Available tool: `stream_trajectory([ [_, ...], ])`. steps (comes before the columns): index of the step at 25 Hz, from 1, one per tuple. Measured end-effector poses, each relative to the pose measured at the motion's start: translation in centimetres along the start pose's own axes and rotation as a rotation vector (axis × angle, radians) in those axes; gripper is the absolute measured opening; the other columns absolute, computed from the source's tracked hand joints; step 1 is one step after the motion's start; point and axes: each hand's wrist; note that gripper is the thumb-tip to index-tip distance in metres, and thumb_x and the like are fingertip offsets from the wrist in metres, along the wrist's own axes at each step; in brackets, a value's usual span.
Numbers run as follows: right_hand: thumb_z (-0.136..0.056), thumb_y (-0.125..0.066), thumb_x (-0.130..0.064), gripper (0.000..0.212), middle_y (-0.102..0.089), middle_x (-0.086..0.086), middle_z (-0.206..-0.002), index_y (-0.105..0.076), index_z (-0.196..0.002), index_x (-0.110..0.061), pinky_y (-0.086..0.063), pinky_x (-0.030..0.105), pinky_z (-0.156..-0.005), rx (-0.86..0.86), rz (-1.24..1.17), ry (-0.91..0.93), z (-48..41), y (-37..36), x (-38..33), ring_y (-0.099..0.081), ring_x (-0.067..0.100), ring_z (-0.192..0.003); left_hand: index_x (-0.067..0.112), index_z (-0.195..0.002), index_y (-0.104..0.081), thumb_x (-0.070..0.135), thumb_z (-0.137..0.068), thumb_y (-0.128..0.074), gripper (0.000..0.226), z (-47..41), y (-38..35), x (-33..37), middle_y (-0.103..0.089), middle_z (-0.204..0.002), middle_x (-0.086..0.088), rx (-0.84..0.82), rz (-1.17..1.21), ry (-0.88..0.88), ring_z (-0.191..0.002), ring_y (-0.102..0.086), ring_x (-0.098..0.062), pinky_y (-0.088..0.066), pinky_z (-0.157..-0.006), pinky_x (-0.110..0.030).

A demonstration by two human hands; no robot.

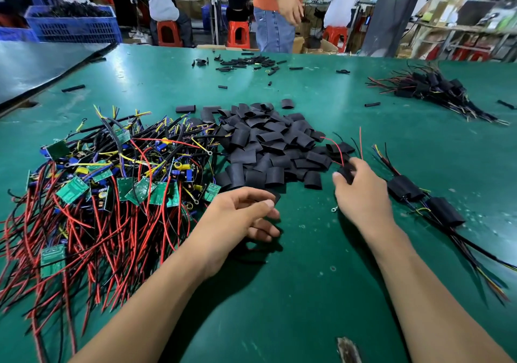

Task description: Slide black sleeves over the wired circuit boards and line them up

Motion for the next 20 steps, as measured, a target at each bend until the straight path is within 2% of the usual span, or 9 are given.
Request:
stream_trajectory([
  [3,-0.095,-0.063,-0.032,0.054,-0.065,0.012,-0.131,-0.046,-0.145,-0.02,-0.046,0.043,-0.094,0.082,0.122,-0.058,-0.7,0.6,0.9,-0.057,0.037,-0.122,0.001,-0.099,-0.066,0.002,-0.095,-0.06,0.007,-0.2,0.4,0.0,-0.071,-0.078,-0.014,0.072,-0.015,-0.043,-0.054,-0.063,-0.022,-0.052,-0.05,-0.025],
  [6,-0.094,-0.065,-0.032,0.054,-0.066,0.011,-0.128,-0.047,-0.144,-0.02,-0.047,0.043,-0.091,0.112,0.154,-0.037,-0.6,0.5,1.0,-0.056,0.037,-0.121,0.001,-0.097,-0.067,0.003,-0.096,-0.06,0.007,-0.4,0.7,-0.1,-0.07,-0.074,-0.009,0.127,-0.046,-0.093,-0.05,-0.059,-0.02,-0.047,-0.046,-0.024],
  [10,-0.092,-0.067,-0.024,0.051,-0.058,0.015,-0.13,-0.053,-0.14,-0.014,-0.042,0.046,-0.096,0.146,0.267,0.099,0.1,-0.2,0.7,-0.046,0.038,-0.123,0.004,-0.092,-0.068,0.003,-0.095,-0.061,0.008,-0.5,0.7,-0.4,-0.069,-0.069,-0.005,0.177,-0.137,-0.144,-0.046,-0.055,-0.02,-0.043,-0.043,-0.023],
  [12,-0.092,-0.067,-0.023,0.044,-0.056,0.015,-0.124,-0.059,-0.134,-0.013,-0.038,0.044,-0.098,0.178,0.187,0.219,0.8,-0.6,-0.2,-0.046,0.037,-0.119,0.009,-0.087,-0.07,0.006,-0.094,-0.062,0.01,-0.5,0.4,-0.7,-0.069,-0.067,-0.001,0.174,-0.259,-0.179,-0.046,-0.056,-0.018,-0.043,-0.044,-0.024],
  [14,-0.091,-0.068,-0.024,0.034,-0.057,0.011,-0.114,-0.066,-0.124,-0.014,-0.04,0.043,-0.095,0.208,0.092,0.382,2.1,-1.4,-1.8,-0.05,0.033,-0.111,0.015,-0.075,-0.068,0.017,-0.091,-0.067,0.017,-0.5,0.1,-1.1,-0.064,-0.058,0.004,0.205,-0.496,-0.283,-0.045,-0.052,-0.01,-0.04,-0.048,-0.019],
  [16,-0.09,-0.068,-0.024,0.025,-0.06,0.008,-0.103,-0.07,-0.113,-0.014,-0.045,0.041,-0.089,0.144,0.03,0.546,4.0,-2.3,-3.4,-0.055,0.03,-0.101,0.016,-0.058,-0.055,0.027,-0.088,-0.071,0.036,-0.1,-0.2,-1.3,-0.05,-0.046,0.009,0.268,-0.715,-0.433,-0.043,-0.041,-0.004,-0.032,-0.048,-0.017],
  [18,-0.089,-0.064,-0.024,0.023,-0.063,0.006,-0.096,-0.072,-0.108,-0.013,-0.049,0.041,-0.084,-0.083,0.011,0.669,5.6,-3.0,-4.7,-0.059,0.028,-0.094,0.02,-0.052,-0.04,0.027,-0.088,-0.069,0.047,0.4,-0.3,-1.5,-0.04,-0.044,0.008,0.235,-0.74,-0.559,-0.044,-0.036,-0.006,-0.028,-0.047,-0.018],
  [20,-0.081,-0.056,-0.024,0.033,-0.062,0.006,-0.095,-0.073,-0.108,-0.014,-0.05,0.041,-0.083,-0.328,0.024,0.745,6.4,-3.4,-5.2,-0.06,0.027,-0.094,0.023,-0.051,-0.033,0.024,-0.085,-0.063,0.046,0.8,-0.7,-1.5,-0.035,-0.045,0.007,0.217,-0.693,-0.644,-0.044,-0.032,-0.007,-0.025,-0.046,-0.019],
])
Point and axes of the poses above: each hand's wrist, its own z-axis away from the middle knuckle, its own y-axis out of the back of the hand, x = y × z
